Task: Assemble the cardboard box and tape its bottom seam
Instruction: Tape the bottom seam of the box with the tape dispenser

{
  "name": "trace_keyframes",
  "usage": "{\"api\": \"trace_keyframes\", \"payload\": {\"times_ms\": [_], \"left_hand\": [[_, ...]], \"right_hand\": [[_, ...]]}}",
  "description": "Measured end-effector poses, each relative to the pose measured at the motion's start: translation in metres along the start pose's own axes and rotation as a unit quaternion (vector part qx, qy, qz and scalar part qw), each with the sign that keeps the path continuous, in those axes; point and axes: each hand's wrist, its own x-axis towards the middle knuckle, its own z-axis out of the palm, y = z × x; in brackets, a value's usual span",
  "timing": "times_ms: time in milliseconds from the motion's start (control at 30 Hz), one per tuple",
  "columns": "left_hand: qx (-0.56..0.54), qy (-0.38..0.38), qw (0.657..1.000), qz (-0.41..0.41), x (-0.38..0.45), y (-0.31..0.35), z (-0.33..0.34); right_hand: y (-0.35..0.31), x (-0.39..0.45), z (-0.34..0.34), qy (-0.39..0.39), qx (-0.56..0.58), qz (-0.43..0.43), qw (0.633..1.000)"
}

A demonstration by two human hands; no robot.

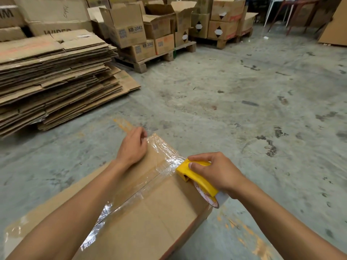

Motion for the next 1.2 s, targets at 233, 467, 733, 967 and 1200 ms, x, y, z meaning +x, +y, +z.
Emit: {"api": "trace_keyframes", "payload": {"times_ms": [233,467,733,967,1200], "left_hand": [[0.004,-0.069,0.995,-0.077,0.022,-0.008,0.002],[-0.028,-0.079,0.989,-0.122,0.035,-0.004,0.009],[-0.023,-0.140,0.973,-0.180,0.047,0.002,0.017],[0.039,-0.113,0.984,-0.134,0.024,0.015,0.019],[0.136,-0.241,0.954,0.117,-0.017,0.035,0.010]], "right_hand": [[0.000,0.002,0.003,-0.009,-0.012,0.000,1.000],[0.004,0.005,0.002,-0.014,-0.002,0.000,1.000],[0.002,0.007,0.001,-0.019,-0.004,0.003,1.000],[0.000,0.008,0.001,-0.015,-0.010,0.007,1.000],[-0.002,0.002,-0.001,-0.015,-0.010,0.004,1.000]]}}
